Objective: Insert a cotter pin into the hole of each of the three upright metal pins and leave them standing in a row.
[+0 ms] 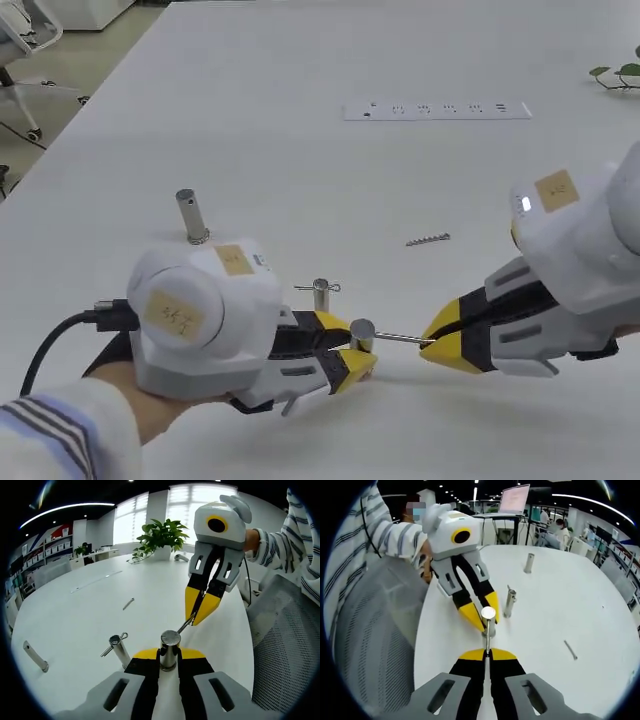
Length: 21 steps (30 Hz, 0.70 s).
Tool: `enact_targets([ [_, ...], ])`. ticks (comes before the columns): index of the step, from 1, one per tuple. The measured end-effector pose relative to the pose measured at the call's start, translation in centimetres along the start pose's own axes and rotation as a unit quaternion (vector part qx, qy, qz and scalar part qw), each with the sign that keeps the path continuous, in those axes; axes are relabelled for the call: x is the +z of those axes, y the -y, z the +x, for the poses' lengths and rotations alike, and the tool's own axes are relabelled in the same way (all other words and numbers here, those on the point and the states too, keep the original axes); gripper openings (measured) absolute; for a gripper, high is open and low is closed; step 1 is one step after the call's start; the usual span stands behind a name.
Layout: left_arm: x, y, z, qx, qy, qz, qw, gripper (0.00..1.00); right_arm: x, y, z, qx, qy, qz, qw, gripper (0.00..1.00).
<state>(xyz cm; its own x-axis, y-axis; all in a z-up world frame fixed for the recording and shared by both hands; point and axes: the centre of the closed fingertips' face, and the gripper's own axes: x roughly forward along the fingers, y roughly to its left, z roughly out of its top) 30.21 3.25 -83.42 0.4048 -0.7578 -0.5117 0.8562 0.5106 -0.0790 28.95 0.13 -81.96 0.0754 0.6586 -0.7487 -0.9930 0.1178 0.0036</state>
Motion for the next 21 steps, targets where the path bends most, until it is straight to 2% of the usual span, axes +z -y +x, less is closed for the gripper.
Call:
enact_targets([
  [9,0.1,-0.1,0.0,0.000,0.002,-0.006,1.0000,0.12,0.2,0.3,0.6,-0.002,-0.003,-0.007,1.0000,0.03],
  [21,0.0,0.0,0.1,-0.001,0.007,-0.013,0.9999,0.12,1.2,0.1,1.7,0.003,0.008,-0.015,0.9998,0.04],
])
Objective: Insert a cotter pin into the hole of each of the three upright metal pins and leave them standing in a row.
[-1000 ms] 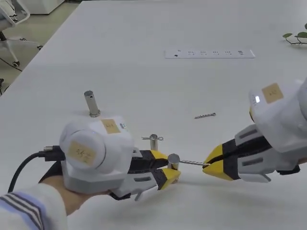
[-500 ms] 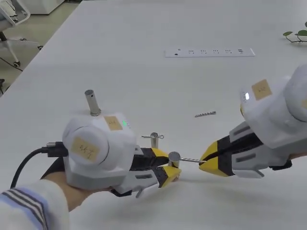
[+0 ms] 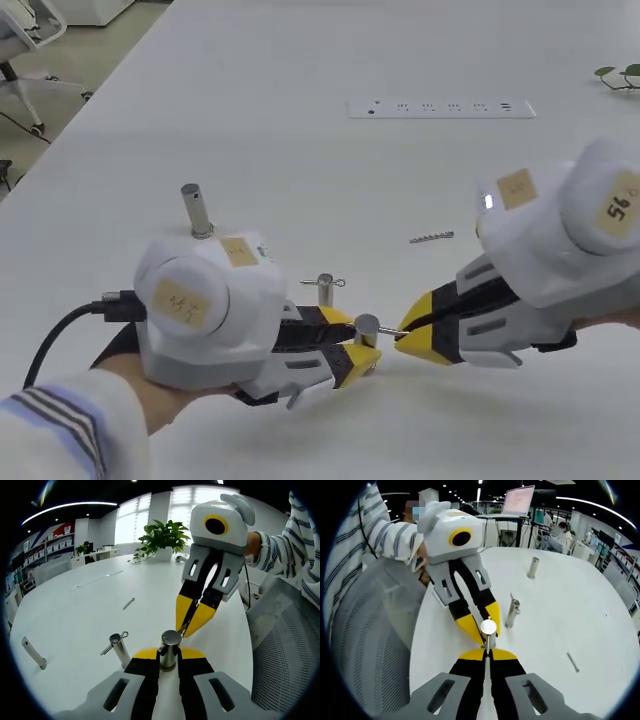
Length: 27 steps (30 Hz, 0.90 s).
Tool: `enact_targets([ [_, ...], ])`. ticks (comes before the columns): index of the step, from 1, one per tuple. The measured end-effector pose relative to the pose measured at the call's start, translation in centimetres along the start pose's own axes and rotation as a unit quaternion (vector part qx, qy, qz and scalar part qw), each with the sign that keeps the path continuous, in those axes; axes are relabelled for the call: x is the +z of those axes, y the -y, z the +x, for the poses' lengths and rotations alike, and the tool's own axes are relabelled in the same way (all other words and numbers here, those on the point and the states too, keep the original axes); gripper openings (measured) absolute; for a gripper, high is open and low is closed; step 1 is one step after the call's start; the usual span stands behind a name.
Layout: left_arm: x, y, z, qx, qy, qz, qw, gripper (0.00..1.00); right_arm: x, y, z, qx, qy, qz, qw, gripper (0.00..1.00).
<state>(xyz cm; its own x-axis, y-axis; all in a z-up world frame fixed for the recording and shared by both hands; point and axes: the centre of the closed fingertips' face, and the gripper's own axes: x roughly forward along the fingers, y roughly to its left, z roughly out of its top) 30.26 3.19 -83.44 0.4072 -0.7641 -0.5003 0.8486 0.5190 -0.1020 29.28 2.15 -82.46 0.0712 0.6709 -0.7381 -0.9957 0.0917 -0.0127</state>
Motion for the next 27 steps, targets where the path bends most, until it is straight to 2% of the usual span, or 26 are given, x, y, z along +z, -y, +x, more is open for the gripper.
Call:
enact_targets([
  [5,0.0,0.0,0.0,0.000,0.000,-0.002,1.0000,0.12,0.1,0.0,0.2,0.003,-0.001,-0.005,1.0000,0.05],
  [9,0.1,0.0,0.0,0.000,0.000,-0.002,1.0000,0.12,0.0,0.0,-0.1,-0.001,0.003,-0.014,0.9999,0.12],
  [16,0.1,0.0,0.0,0.000,0.004,-0.010,0.9999,0.12,-0.6,0.5,-1.1,-0.012,0.006,0.001,0.9999,0.10],
  [19,0.1,-0.1,0.1,0.000,0.007,-0.014,0.9999,0.12,-0.5,0.4,-1.3,-0.010,0.011,0.012,0.9998,0.05],
  [27,0.0,-0.1,0.0,0.004,0.014,-0.029,0.9995,0.12,-0.1,0.2,-0.8,-0.008,0.011,0.002,0.9999,0.04],
])
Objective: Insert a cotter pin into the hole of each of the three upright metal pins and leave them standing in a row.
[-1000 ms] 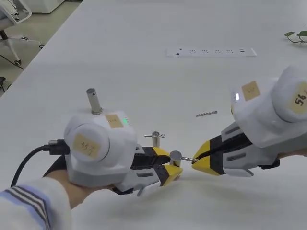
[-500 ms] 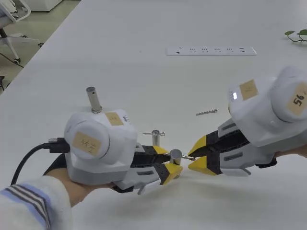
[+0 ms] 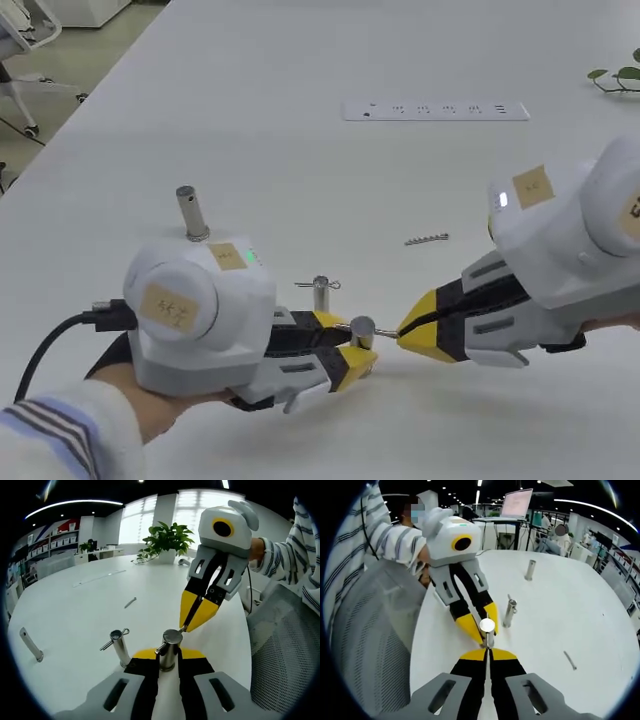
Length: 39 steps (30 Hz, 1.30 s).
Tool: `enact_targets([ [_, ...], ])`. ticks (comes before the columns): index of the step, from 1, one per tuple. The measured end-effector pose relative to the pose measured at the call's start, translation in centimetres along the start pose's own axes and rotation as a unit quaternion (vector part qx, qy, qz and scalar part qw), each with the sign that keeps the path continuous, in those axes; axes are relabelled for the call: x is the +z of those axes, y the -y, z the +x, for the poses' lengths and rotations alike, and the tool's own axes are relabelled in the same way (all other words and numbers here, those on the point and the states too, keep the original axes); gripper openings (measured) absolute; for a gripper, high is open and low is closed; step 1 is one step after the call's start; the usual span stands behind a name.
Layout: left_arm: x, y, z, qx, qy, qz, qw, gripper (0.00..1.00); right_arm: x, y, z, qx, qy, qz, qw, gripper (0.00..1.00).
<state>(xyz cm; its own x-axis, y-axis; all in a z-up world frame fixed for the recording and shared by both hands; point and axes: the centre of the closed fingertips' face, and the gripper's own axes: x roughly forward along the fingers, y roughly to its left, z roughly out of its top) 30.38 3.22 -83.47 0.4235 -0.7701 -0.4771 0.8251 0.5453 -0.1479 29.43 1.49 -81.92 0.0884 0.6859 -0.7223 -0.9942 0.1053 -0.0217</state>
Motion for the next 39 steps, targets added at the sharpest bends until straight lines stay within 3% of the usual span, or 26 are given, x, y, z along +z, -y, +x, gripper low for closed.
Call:
enact_targets([
  [22,-0.2,-0.1,0.1,0.004,0.007,-0.019,0.9998,0.13,0.8,-0.2,0.7,0.003,0.003,0.005,1.0000,0.03],
  [31,-0.2,0.0,0.1,0.002,0.001,-0.024,0.9997,0.13,0.7,0.1,0.3,-0.009,0.025,0.028,0.9992,0.11],
  [39,-0.7,-0.1,-0.4,-0.001,-0.014,-0.013,0.9998,0.21,1.4,-0.1,0.5,-0.010,0.045,0.042,0.9980,0.14],
])
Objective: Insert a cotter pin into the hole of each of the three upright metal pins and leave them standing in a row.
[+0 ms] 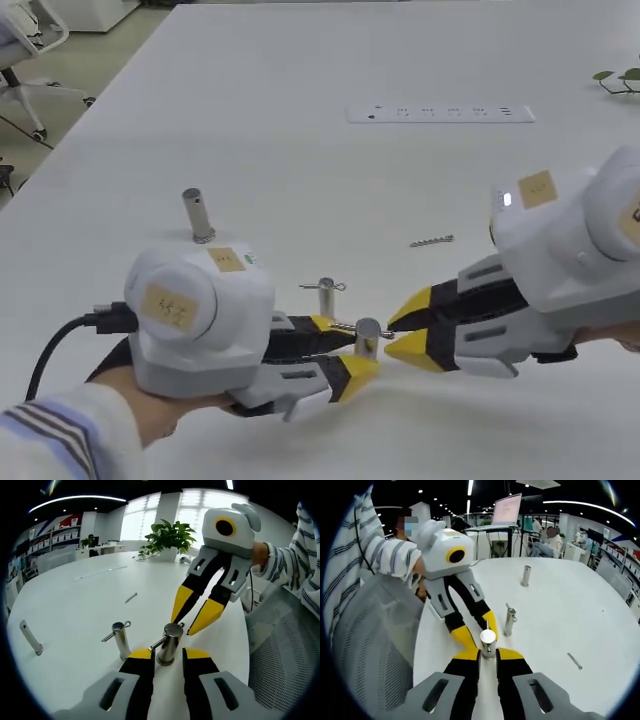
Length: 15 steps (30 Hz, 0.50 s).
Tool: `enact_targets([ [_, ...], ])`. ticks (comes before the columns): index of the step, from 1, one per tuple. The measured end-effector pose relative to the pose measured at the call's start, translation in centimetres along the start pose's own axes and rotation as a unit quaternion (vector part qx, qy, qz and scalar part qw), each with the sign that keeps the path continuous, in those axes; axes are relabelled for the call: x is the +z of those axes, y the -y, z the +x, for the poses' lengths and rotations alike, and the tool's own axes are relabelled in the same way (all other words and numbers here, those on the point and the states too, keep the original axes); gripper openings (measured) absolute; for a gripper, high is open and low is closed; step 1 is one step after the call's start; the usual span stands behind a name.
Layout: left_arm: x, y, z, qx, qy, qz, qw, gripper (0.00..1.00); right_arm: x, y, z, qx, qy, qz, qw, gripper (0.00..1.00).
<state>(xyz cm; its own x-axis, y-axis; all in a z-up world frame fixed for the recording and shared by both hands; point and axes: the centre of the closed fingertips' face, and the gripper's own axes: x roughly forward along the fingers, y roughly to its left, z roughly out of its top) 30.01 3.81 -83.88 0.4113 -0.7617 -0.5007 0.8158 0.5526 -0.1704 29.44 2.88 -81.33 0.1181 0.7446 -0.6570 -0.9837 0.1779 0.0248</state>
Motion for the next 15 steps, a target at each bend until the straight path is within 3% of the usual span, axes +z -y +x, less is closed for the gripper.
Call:
enact_targets([
  [7,-1.0,0.1,-0.9,-0.010,-0.023,0.002,0.9997,0.29,0.1,0.1,0.6,-0.007,0.000,0.005,1.0000,0.24],
  [15,-2.6,0.7,-1.8,-0.015,-0.049,0.005,0.9987,0.46,0.7,0.0,1.5,-0.011,0.015,0.017,0.9997,0.28],
])
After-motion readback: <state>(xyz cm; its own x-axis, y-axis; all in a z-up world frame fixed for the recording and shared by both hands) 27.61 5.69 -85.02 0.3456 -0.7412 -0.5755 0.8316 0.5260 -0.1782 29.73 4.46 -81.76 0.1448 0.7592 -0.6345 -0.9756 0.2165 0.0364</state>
